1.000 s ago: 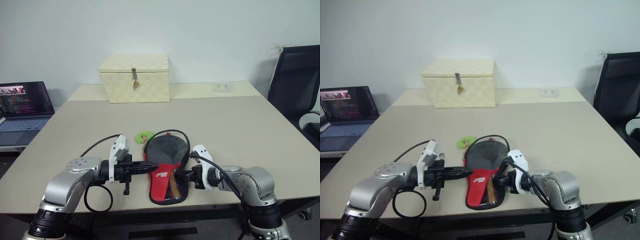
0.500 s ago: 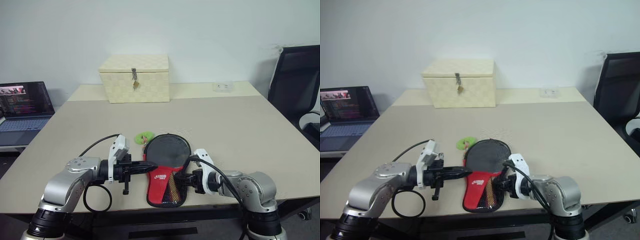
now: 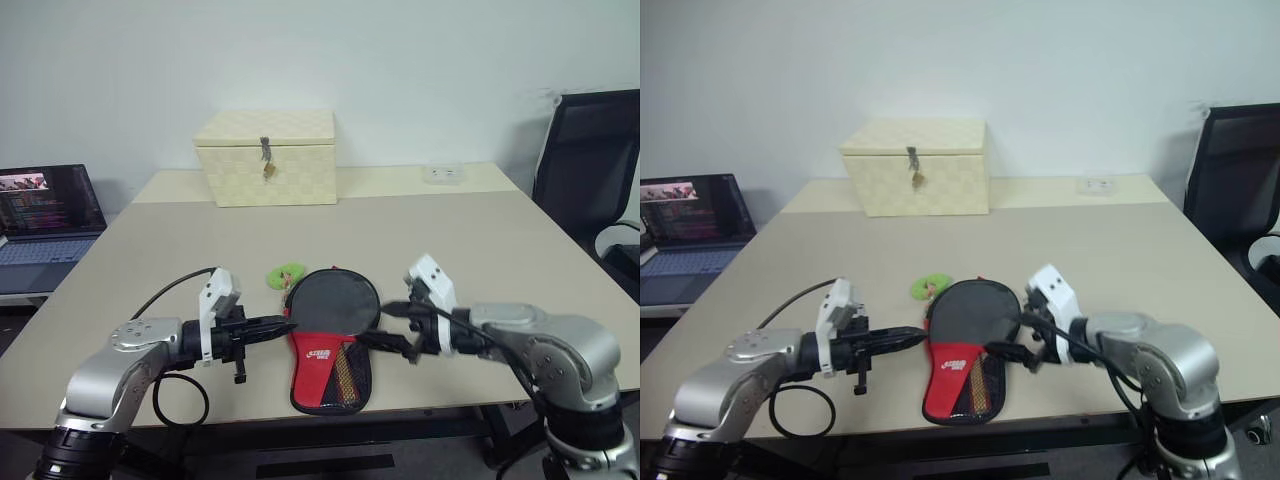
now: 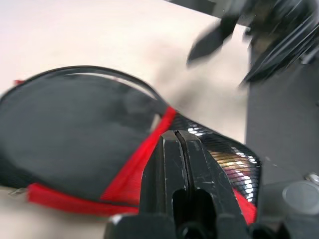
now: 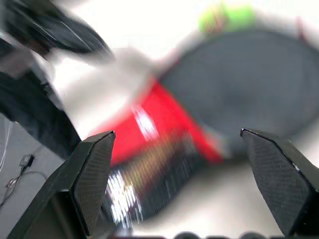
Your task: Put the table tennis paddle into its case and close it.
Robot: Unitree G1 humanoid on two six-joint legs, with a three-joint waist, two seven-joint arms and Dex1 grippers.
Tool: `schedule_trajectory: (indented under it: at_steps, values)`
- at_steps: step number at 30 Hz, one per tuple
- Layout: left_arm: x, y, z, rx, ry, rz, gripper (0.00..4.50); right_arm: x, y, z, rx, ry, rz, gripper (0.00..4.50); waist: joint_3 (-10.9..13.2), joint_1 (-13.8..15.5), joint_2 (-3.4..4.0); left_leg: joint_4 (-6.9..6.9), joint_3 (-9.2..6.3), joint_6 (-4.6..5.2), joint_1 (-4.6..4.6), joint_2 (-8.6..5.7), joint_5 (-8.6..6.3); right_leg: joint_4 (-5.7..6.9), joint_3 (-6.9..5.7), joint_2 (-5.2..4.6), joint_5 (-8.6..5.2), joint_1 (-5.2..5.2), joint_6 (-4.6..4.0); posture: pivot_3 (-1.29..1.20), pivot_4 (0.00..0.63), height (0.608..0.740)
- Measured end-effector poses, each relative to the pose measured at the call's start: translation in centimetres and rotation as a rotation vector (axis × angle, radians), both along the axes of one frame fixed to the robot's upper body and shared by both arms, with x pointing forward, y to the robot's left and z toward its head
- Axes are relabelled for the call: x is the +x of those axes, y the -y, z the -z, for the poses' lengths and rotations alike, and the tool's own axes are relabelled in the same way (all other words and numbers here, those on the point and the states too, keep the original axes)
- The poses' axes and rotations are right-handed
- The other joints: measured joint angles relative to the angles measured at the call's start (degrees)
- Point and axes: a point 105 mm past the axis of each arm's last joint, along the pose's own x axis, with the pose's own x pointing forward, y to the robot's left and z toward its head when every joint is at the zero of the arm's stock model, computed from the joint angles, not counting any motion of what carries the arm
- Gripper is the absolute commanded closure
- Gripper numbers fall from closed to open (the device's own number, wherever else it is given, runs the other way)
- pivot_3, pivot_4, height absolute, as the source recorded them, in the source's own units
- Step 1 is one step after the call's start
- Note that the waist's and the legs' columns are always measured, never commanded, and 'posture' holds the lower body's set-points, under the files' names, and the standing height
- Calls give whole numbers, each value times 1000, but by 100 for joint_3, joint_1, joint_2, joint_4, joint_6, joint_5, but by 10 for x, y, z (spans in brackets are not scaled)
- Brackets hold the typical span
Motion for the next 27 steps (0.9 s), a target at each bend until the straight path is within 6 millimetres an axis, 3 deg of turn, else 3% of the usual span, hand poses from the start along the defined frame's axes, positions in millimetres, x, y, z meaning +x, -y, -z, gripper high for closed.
schedule_trajectory:
  at_steps: [4, 7, 11, 15, 18, 22, 27]
  values:
    - [3, -12, 3, 8, -1, -77, 4500, 28, -29, 22, -21, -17, -19, 30, -1, -5, -2, 0, 1, 0, -2, -2, 0, 1, 3, -2, 15, -2, -26, 0, 150, 740]
    - [6, -19, 5, 16, -2, -137, 3912, 42, -45, 40, -31, -27, -14, 0, -1, 7, -3, -1, -6, 0, -10, -5, 0, -1, 1, -9, 16, -5, -27, 0, 150, 740]
    - [18, -32, 7, 32, 21, -266, 2478, 63, -63, 55, -12, -22, 42, 0, -1, 33, -4, -1, -15, -1, -8, -5, 0, 1, -1, -14, 17, -5, -28, 0, 150, 740]
    - [30, -44, 10, 53, 42, -363, 1079, 71, -61, 66, -32, -26, 87, 0, -1, 127, -4, -1, -17, -1, -8, -6, 0, 1, -3, -17, 17, -5, -28, 0, 150, 740]
    - [54, -57, 1, 86, 98, -465, 41, 70, -57, 73, -25, -47, 107, 0, -2, 191, -5, 1, -13, -3, -9, -7, 1, 4, -15, -16, 17, -3, -29, 0, 150, 740]
    - [85, -55, -7, 78, 134, -525, 41, 71, -54, 75, -14, -55, 136, 0, -2, 236, -6, 4, -9, -4, -9, -15, 2, 5, -16, -11, 18, -2, -27, 0, 150, 740]
    - [133, -33, -14, 59, 92, -549, 41, 70, -54, 73, -10, -48, 161, 0, -4, 280, -9, 5, -2, -4, -17, -18, 2, 3, -21, -6, 18, -4, -27, 0, 150, 740]
